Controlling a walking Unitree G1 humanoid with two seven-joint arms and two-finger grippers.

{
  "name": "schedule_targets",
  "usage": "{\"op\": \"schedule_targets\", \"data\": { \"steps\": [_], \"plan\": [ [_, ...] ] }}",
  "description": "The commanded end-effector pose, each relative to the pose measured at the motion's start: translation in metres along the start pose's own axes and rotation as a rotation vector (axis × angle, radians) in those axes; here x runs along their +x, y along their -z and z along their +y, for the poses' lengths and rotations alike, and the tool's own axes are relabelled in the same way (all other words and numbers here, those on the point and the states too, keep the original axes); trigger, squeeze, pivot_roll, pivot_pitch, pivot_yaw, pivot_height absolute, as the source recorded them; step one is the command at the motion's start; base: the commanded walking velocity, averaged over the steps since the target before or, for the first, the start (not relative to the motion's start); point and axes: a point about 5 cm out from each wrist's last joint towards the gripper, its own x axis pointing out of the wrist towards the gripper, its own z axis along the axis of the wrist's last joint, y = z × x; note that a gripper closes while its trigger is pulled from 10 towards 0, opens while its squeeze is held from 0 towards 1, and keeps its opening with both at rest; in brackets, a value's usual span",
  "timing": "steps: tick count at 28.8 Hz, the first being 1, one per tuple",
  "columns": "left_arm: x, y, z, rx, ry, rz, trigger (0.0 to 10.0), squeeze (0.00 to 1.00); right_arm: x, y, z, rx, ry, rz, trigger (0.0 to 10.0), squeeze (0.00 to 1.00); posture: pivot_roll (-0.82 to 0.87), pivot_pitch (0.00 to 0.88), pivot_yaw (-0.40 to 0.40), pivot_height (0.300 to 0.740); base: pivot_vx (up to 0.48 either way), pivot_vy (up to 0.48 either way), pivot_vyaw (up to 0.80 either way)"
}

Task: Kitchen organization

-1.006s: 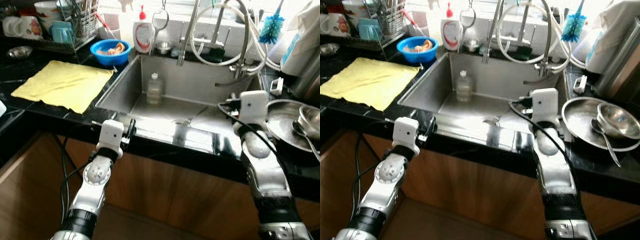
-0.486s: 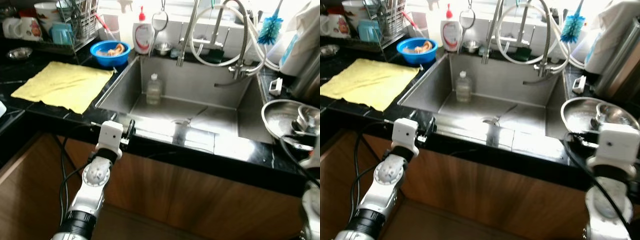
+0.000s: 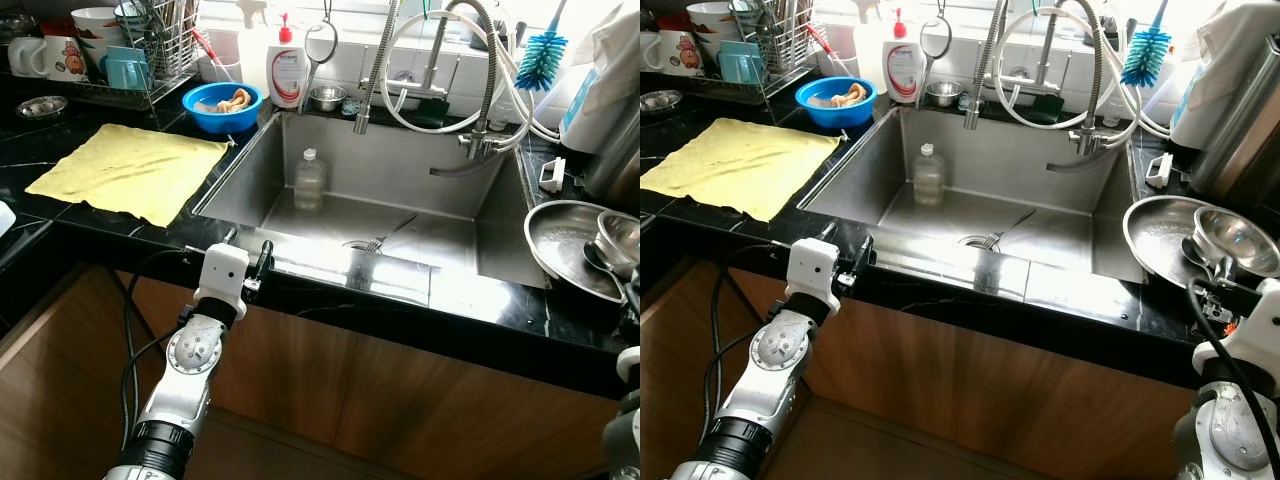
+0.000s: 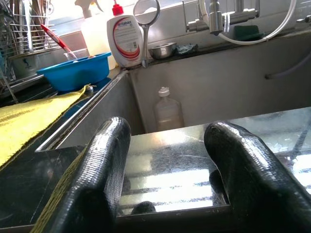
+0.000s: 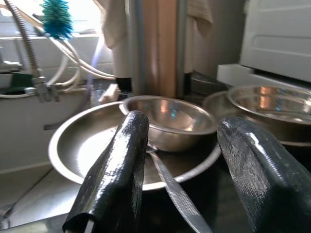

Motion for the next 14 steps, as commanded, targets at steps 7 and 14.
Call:
{"op": "schedule_targets", "data": {
  "steps": [7,14],
  "plan": [
    [-0.005,0.007,-0.001,0.011,0.011,0.043,10.0,0.0,0.0,0.008,-0.008,0.044,0.075,0.063,10.0,0.0,-0.03,0.0,-0.038,0.74,0.0,0.0,0.0],
    [-0.004,0.007,-0.002,0.006,0.012,0.045,10.0,0.0,-0.005,0.015,-0.006,0.054,0.073,0.095,10.0,0.0,-0.03,0.0,-0.037,0.74,0.0,0.0,0.0]
  ]
}}
